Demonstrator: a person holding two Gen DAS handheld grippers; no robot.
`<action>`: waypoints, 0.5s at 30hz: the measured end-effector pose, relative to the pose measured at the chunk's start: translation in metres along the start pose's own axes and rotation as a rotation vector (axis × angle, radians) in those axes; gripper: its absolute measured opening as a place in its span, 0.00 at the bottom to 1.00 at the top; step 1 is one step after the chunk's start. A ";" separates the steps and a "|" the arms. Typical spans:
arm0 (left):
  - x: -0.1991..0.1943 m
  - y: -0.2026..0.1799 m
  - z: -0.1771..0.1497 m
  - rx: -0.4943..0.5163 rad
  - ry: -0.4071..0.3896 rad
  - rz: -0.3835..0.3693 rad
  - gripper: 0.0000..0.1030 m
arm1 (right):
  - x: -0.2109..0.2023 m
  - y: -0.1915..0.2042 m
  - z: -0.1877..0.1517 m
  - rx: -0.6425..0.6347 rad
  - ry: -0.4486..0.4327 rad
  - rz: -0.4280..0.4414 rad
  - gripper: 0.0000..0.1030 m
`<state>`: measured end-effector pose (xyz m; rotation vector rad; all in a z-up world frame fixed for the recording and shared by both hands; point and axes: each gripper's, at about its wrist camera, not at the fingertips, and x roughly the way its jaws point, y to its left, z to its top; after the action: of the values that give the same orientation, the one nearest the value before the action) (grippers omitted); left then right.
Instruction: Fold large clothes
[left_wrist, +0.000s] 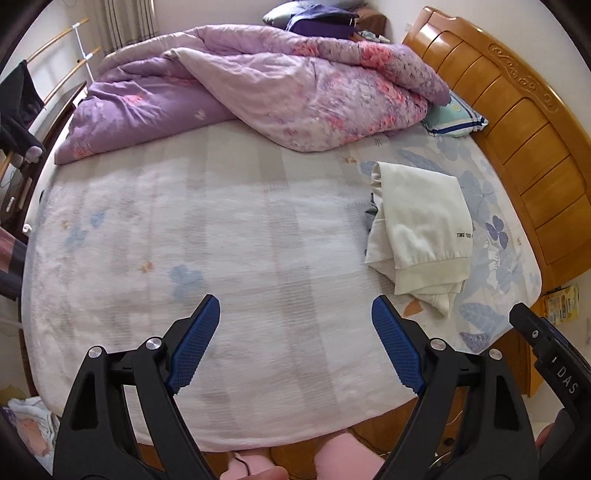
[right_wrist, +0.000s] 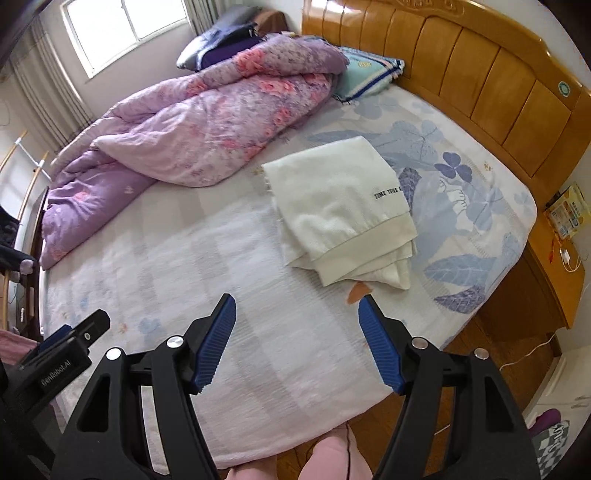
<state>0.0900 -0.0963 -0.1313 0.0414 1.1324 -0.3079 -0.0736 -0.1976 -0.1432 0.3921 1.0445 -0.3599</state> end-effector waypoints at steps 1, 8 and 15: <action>-0.009 0.006 -0.003 0.010 -0.018 0.002 0.82 | -0.005 0.005 -0.005 -0.004 -0.010 0.005 0.65; -0.058 0.030 -0.021 0.078 -0.133 0.011 0.82 | -0.044 0.046 -0.036 -0.057 -0.120 0.081 0.68; -0.086 0.023 -0.026 0.129 -0.223 0.020 0.82 | -0.064 0.058 -0.039 -0.081 -0.215 0.116 0.68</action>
<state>0.0397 -0.0508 -0.0682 0.1287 0.8900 -0.3583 -0.1049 -0.1223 -0.0961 0.3323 0.8197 -0.2490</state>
